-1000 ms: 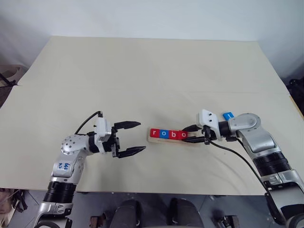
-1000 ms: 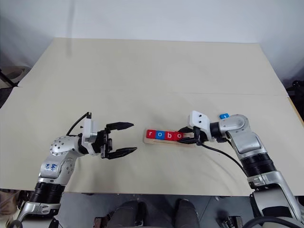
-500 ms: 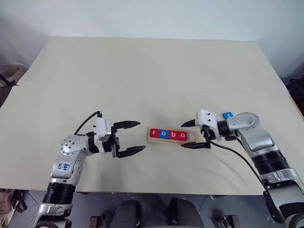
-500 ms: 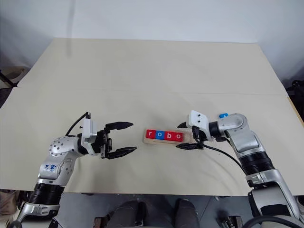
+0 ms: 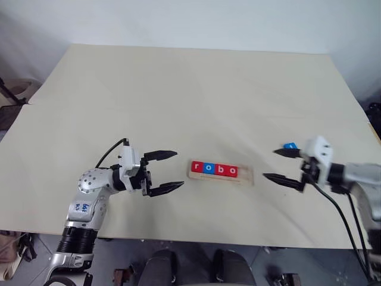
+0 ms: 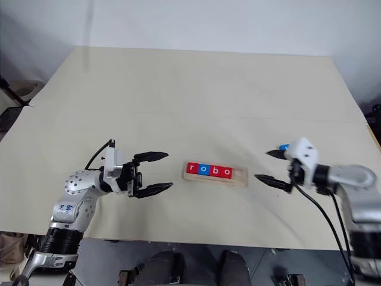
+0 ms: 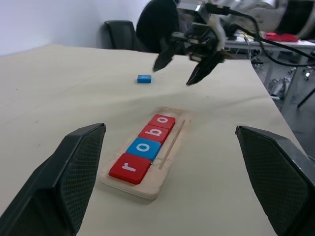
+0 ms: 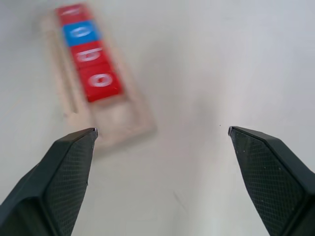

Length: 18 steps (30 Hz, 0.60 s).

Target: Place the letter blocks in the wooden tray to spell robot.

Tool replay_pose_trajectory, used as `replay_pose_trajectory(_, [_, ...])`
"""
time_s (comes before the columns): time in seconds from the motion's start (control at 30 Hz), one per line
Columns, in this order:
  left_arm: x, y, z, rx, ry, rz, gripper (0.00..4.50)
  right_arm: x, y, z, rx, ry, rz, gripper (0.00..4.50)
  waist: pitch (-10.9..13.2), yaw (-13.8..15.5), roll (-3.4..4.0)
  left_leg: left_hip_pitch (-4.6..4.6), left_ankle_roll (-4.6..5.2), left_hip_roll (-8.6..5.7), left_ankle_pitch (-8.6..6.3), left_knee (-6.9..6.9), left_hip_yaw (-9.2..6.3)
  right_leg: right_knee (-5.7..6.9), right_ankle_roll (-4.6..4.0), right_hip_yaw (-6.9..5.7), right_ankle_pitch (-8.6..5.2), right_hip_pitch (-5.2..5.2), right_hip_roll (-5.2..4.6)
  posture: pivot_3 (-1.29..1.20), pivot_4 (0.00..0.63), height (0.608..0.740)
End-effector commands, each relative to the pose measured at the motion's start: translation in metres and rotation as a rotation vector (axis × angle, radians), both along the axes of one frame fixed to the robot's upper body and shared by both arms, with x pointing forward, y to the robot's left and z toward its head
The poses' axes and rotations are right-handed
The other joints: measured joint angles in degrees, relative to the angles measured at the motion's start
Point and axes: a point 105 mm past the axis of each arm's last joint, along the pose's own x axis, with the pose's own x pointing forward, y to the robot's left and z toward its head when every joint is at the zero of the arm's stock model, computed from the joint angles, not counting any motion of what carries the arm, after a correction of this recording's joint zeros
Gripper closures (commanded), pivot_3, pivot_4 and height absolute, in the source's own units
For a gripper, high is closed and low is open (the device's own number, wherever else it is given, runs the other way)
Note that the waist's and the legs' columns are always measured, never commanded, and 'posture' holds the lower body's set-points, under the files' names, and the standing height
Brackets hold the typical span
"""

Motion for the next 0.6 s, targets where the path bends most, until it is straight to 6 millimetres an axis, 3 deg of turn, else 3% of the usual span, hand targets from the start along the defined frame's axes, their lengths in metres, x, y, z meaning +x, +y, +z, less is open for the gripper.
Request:
replay_pose_trajectory(0.03, [0.007,0.002,0.008,-0.065,0.024,0.021,0.00,-0.025,-0.027,0.007,0.045,-0.109,-0.209,0.03,-0.01,0.35,-0.02,-0.02,0.00,0.00,0.00,-0.01,0.00,-0.02,0.00,-0.03,0.00,0.02,0.00,0.00,0.150,0.740])
replay_pose_trajectory(0.23, [0.014,0.001,0.007,-0.046,0.024,0.025,0.00,-0.054,-0.035,-0.011,0.115,-0.202,-0.443,0.03,-0.04,-0.58,0.04,0.21,-0.03,0.05,-0.02,-0.08,-0.05,0.12,-0.02,0.18,-0.01,0.01,0.04,0.00,0.150,0.740])
replay_pose_trajectory(0.37, [0.019,-0.001,0.006,-0.015,0.007,0.028,0.00,-0.062,-0.034,-0.024,0.146,-0.209,-0.519,0.03,-0.06,-0.75,0.08,0.27,-0.02,0.01,-0.03,-0.14,0.02,0.12,-0.01,0.44,0.00,-0.07,0.04,0.00,0.150,0.740])
replay_pose_trajectory(0.6, [0.025,-0.006,0.006,0.035,-0.013,0.011,0.00,-0.048,-0.024,-0.030,0.208,-0.189,-0.515,0.03,-0.06,-0.71,0.08,0.28,0.04,0.02,-0.06,-0.13,0.03,0.11,-0.01,0.49,0.00,-0.09,0.06,0.00,0.150,0.740])
